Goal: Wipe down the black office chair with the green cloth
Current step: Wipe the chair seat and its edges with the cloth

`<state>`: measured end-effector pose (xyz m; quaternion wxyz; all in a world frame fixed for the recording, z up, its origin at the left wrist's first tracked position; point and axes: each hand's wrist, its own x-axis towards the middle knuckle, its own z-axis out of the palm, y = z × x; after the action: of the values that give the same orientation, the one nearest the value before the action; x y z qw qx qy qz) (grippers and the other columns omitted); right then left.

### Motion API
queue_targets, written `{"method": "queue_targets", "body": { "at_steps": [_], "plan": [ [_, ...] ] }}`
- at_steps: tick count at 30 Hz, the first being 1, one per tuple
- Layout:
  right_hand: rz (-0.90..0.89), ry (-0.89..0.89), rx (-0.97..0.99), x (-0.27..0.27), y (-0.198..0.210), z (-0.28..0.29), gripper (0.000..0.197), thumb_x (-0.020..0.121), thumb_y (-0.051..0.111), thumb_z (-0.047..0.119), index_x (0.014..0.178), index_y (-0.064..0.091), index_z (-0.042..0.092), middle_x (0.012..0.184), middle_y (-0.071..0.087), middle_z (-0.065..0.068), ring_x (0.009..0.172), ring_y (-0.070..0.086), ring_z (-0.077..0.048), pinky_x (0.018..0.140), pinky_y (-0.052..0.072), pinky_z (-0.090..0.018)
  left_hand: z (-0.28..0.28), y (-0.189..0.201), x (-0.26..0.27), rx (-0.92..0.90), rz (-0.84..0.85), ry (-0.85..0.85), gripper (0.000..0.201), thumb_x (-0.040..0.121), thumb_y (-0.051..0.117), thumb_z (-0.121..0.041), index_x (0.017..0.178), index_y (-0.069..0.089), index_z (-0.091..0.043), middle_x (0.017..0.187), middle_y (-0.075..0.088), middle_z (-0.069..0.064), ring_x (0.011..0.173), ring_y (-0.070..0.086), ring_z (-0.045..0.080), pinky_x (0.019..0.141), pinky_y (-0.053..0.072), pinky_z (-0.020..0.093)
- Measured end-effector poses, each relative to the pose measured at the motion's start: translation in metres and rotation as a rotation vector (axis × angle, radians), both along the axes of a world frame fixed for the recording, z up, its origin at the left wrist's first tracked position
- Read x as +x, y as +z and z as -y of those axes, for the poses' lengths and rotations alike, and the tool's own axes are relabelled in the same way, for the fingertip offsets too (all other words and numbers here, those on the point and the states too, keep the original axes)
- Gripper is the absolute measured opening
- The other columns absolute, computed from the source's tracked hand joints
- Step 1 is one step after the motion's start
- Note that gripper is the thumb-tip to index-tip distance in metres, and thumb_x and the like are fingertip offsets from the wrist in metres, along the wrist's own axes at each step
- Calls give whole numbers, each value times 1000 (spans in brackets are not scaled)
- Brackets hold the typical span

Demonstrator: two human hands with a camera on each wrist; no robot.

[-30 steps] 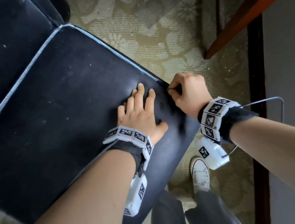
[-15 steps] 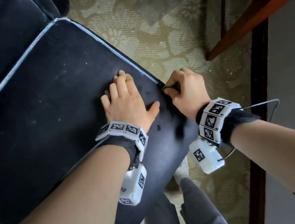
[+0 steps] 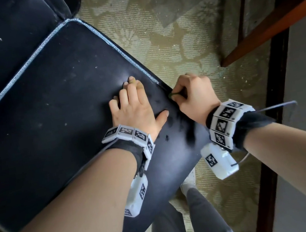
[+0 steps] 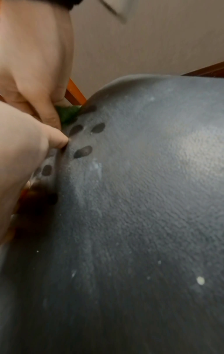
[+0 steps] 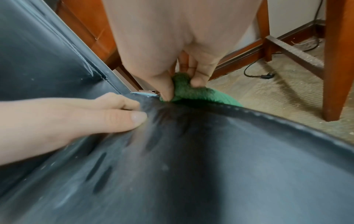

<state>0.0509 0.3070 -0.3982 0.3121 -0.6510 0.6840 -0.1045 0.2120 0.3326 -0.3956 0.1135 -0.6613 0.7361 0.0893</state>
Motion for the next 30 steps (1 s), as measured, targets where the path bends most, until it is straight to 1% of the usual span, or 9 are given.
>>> {"method": "queue_targets", "body": {
  "at_steps": [3,7,12,14,17,21,25,27,30],
  "plan": [
    [-17,14,12,-6,0,-6,4,76,68,8,77,66,11,84,62,-5,77,57,-24,64,25,-16,-2,-2,-2,-1,-12,3,106,76,55,-73,151,29,-3,151,37,10,125,44,28,100,37,46],
    [-22,5,15,9,-5,9,5,77,64,10,82,66,11,90,66,-7,81,59,-25,67,30,-21,-3,-5,-1,-30,-6,-10,105,76,58,-72,149,33,-1,149,40,12,125,46,28,99,39,47],
    [-38,17,30,42,-8,51,8,76,58,10,77,61,18,87,68,-6,81,61,-25,68,44,-24,-2,-5,-1,-22,6,-10,107,74,59,-72,150,33,-1,146,43,11,122,47,28,96,39,45],
    [-38,6,56,45,-9,57,11,76,56,10,75,58,20,85,68,-6,77,59,-23,66,43,-23,-1,-5,1,-17,11,-7,107,73,60,-72,149,33,-1,147,43,10,123,47,27,96,39,44],
    [-32,10,55,39,-5,49,10,76,58,10,75,60,20,85,69,-3,80,61,-23,69,44,-22,0,-5,2,-11,13,-22,106,75,56,-74,149,34,-2,149,42,11,123,47,27,95,39,44],
    [-25,8,77,20,-1,26,11,76,60,6,76,61,18,84,68,0,81,58,-20,68,33,-21,0,-3,1,-3,17,-32,104,76,56,-74,149,35,-2,152,39,11,126,46,27,96,40,45],
    [-35,0,92,11,-1,15,10,76,61,6,76,63,15,83,68,0,81,58,-20,65,23,-17,-2,-4,0,5,3,-37,104,79,55,-73,151,30,-2,157,32,11,133,41,27,101,38,46],
    [-43,-7,104,15,1,18,10,76,60,6,74,62,16,81,68,-1,79,57,-22,67,25,-19,-3,-5,0,4,1,-22,106,75,60,-72,150,34,-2,154,37,12,132,44,27,101,39,46],
    [-41,-23,94,29,1,31,12,75,59,8,72,59,19,78,66,1,74,54,-20,68,33,-22,-4,-6,-1,2,-10,-17,106,72,65,-70,148,37,-2,153,39,12,131,45,28,101,40,48]
  ]
}}
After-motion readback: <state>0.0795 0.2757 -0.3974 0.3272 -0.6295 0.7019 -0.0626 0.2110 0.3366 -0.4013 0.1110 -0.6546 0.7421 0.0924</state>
